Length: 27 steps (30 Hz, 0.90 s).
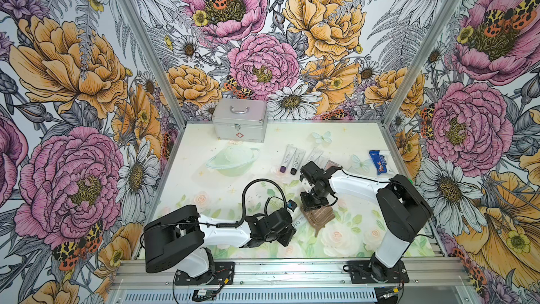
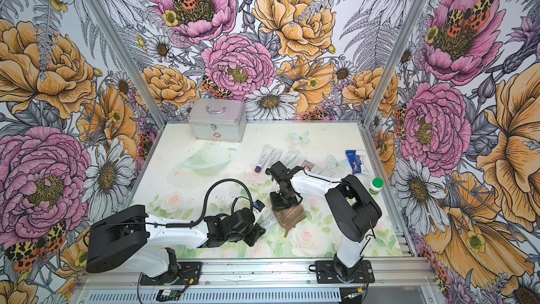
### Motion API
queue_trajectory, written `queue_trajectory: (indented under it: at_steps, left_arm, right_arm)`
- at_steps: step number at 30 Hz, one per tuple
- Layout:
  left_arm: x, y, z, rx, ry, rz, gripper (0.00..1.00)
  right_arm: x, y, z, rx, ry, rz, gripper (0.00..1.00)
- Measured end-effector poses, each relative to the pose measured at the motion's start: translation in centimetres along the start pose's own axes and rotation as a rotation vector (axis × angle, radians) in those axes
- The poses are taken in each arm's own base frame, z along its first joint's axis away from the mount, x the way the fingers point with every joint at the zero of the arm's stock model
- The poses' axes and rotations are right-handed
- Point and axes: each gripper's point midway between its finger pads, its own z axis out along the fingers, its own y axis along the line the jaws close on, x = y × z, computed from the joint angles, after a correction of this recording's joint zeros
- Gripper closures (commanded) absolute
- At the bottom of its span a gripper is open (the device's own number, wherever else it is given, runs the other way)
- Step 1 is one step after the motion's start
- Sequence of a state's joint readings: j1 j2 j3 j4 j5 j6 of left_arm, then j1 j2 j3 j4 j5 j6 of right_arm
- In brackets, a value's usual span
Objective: Wipe the surface of the toothpaste tube
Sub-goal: Wipe the dirt from the toothpaste tube.
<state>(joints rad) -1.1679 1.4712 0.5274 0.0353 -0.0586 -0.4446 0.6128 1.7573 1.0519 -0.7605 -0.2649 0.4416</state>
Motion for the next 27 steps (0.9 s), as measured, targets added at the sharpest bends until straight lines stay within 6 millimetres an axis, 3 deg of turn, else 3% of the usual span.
queue_trajectory:
  at_steps: [9, 15, 27]
  left_arm:
    - [0.0, 0.0, 0.0, -0.001, 0.001, 0.001, 0.73]
    - [0.3, -0.1, 0.0, -0.001, 0.008, 0.006, 0.72]
    - [0.4, -0.1, 0.0, -0.007, 0.019, 0.003, 0.73]
  right_arm:
    - [-0.9, -2.9, -0.6, 0.113, -0.033, 0.017, 1.0]
    - [0.6, -3.0, -0.8, 0.133, -0.018, 0.011, 1.0]
    - [3.1, 3.4, -0.3, 0.044, 0.011, -0.076, 1.0]
